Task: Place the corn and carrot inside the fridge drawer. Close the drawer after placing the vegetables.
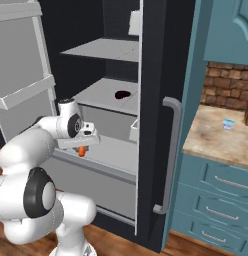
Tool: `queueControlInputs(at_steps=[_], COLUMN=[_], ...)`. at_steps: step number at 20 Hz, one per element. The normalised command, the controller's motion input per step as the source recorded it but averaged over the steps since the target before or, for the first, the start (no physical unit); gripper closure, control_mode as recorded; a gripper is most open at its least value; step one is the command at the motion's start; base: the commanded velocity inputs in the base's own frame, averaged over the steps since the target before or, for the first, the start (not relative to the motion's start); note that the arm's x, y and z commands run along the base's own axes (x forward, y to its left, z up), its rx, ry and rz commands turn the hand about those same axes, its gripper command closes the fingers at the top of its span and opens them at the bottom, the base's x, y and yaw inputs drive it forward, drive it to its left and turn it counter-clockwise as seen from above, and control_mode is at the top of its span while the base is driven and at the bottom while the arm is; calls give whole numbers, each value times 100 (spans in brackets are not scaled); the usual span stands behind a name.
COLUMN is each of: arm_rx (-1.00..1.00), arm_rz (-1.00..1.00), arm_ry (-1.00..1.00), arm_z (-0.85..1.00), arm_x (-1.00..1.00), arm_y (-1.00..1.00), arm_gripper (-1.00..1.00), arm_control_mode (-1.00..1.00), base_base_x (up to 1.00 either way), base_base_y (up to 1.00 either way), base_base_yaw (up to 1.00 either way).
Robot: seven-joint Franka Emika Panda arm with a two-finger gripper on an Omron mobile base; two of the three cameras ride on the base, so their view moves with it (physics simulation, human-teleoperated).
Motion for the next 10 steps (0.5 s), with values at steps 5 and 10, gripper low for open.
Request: queueControlInputs(at_steps=[5,10], arm_rx=[0,1], arm_rz=[0,11], arm_ry=[1,0], arm_z=[-40,14], arm_x=[0,11], arm_y=[0,-2], arm_gripper=[100,100], arm_control_mode=[-100,-100], base_base_x=[0,0], base_base_y=[0,0], base_base_yaw=[0,0])
